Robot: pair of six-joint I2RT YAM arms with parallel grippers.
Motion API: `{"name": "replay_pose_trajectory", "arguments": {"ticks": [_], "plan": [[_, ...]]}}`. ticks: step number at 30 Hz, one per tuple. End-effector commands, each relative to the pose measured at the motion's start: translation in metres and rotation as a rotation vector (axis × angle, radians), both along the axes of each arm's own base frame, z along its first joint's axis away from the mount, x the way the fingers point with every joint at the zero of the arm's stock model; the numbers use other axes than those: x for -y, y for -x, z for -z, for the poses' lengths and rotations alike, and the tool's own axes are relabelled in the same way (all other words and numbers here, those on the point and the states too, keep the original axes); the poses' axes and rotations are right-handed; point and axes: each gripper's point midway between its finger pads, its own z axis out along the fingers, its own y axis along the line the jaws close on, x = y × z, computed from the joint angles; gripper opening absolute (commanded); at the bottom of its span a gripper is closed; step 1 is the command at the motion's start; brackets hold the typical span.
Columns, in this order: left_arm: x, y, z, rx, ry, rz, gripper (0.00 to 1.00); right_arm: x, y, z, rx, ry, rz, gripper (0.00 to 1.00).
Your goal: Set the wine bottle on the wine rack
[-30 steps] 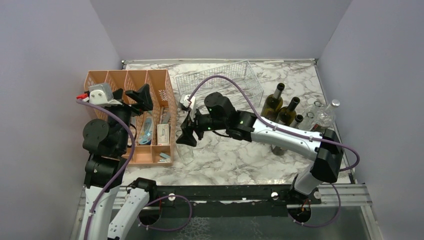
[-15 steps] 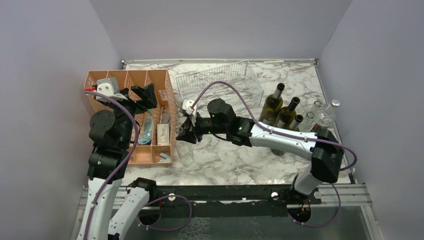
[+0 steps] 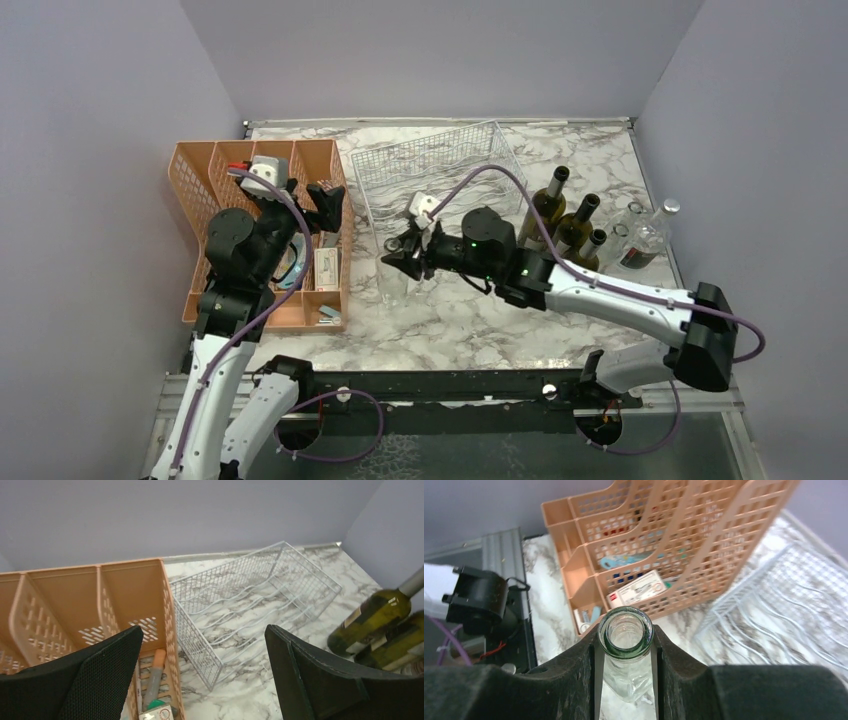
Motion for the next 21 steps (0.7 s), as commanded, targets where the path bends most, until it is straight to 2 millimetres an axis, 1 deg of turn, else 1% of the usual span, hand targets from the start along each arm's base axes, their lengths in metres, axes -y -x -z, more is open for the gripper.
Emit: {"name": "replay_pose_trajectory", "arguments": {"ticks": [1,7,10,12,15,17,20,21], "plan": [[0.034,0.001,0.013,0.056,-0.049,0.212,0.99,0.041,-0.02,-0.063,0.059,-0.163,0.237,0.01],[0.09,0.009,0.045,-0.013,-0.036,0.569,0.99,0.089,-0.035,-0.065,-0.006,-0.208,0.464,0.01],[0.107,0.016,0.061,-0.043,-0.057,0.681,0.96,0.107,-0.042,-0.065,-0.043,-0.242,0.566,0.01],[0.117,0.023,0.069,-0.052,-0.068,0.728,0.96,0.115,-0.044,-0.068,-0.063,-0.264,0.61,0.01],[0.133,0.039,0.081,-0.032,-0.094,0.815,0.97,0.12,-0.046,-0.07,-0.074,-0.287,0.638,0.01],[0.149,0.052,0.088,-0.016,-0.087,0.88,0.98,0.12,-0.045,-0.072,-0.086,-0.301,0.637,0.01],[0.173,0.067,0.09,0.003,-0.025,0.989,0.99,0.117,-0.042,-0.075,-0.121,-0.291,0.625,0.01],[0.18,0.072,0.094,0.011,-0.036,1.03,0.99,0.117,-0.041,-0.076,-0.129,-0.288,0.621,0.01]]}}
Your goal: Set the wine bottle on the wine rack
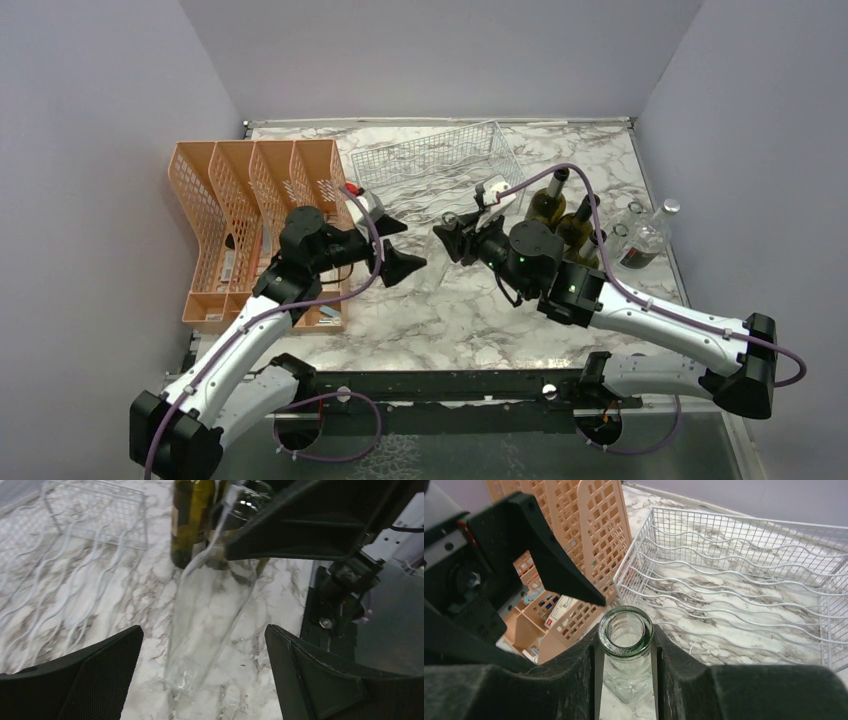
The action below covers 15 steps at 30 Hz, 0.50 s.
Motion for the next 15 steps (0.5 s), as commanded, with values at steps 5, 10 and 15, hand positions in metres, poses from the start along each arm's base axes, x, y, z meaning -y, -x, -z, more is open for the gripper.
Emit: {"name": "replay_pose_trajectory", "arguments": {"ticks": [5,10,15], "plan": [[0.052,0.035,0.024,0.089,-0.005,0.277,0.99,0.007,0.007,-0.035,-0.004,-0.116,0.009,0.01],[0.053,0.003,0.043,0.061,-0.044,0.113,0.99,0.007,0.015,-0.037,0.019,-0.115,-0.042,0.01],[0.06,0.01,0.054,0.049,-0.045,0.177,0.99,0.003,0.028,-0.041,0.053,-0.113,-0.127,0.01]]}}
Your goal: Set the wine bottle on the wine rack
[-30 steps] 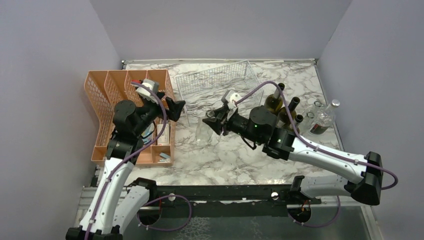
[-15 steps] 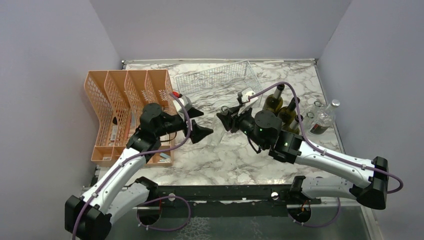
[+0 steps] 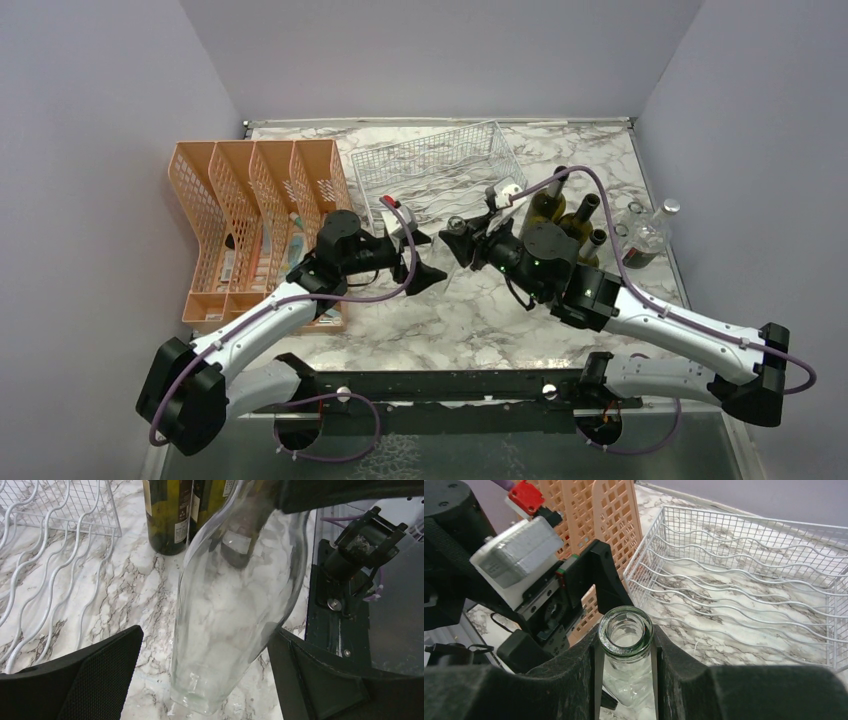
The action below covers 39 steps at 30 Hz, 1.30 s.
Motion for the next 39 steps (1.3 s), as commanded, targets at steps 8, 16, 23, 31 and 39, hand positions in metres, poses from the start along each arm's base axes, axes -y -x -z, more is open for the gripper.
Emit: {"name": "replay_pose_trajectory", "arguments": {"ticks": [8,16,23,31,39], "plan": [[0.02,0.022,-0.013,0.169,0.06,0.19,0.85,-0.001,0.032,-0.058,0.113,-0.157,-0.167,0.01],[0.02,0.028,-0.026,0.34,0.079,0.24,0.46,0.012,0.048,-0.081,0.137,-0.204,-0.211,0.01],[0.014,0.008,-0.056,0.576,0.066,0.143,0.0,0.012,0.055,-0.07,0.035,-0.12,-0.238,0.46],[0.006,-0.018,-0.068,0.994,-0.074,0.088,0.0,0.031,0.065,-0.072,-0.061,-0.057,-0.22,0.79],[0.012,-0.045,-0.094,1.207,-0.209,0.092,0.0,0.049,0.06,-0.061,-0.237,0.078,-0.102,0.79]]}}
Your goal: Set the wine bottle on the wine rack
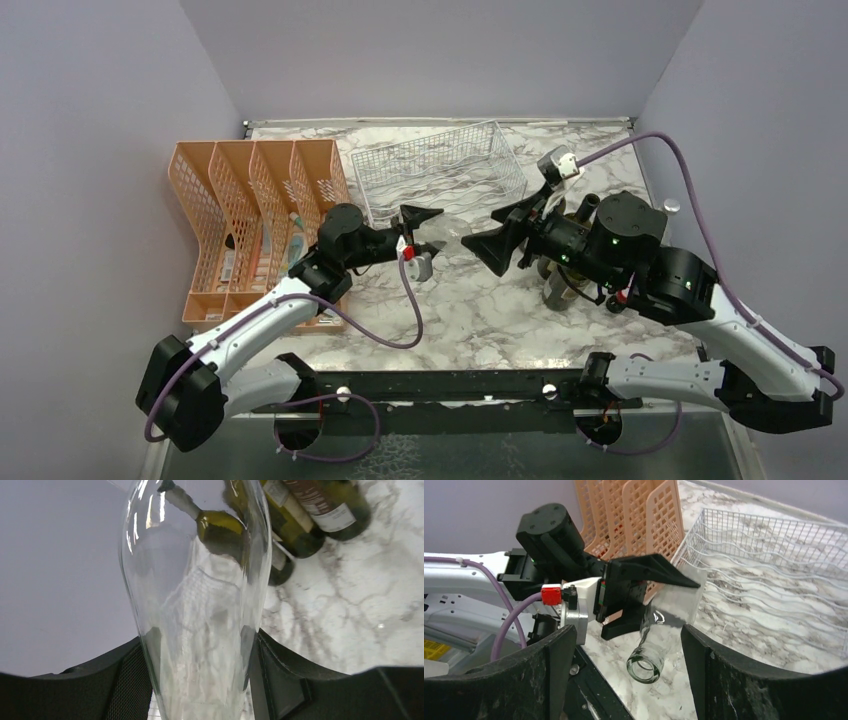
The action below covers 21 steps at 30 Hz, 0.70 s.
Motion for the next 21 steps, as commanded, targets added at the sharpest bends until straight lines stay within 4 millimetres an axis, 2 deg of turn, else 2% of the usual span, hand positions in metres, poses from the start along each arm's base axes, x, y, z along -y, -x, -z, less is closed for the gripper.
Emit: {"name": "replay_pose_trajectory", "arguments": {"ticks": [1,7,9,13,21], "plan": [[0.003,-0.019,-0.049,0.293,-0.043,-0.017,0.0,0.011,0.0,0.04,-0.148,0.154,0.069,0.79],[0.0,-0.025,-0.06,0.397,-0.099,-0.041,0.0,0.007,-0.01,0.062,-0.228,0.216,0.141,0.79],[-0.001,-0.027,-0.064,0.442,-0.113,-0.048,0.0,0.006,-0.016,0.063,-0.243,0.2,0.18,0.79],[-0.003,-0.031,-0.07,0.492,-0.153,-0.073,0.0,-0.01,-0.022,0.059,-0.264,0.118,0.19,0.79],[-0.005,-0.019,-0.087,0.583,-0.144,-0.04,0.0,-0.025,-0.036,0.078,-0.286,0.152,0.234,0.79]]}}
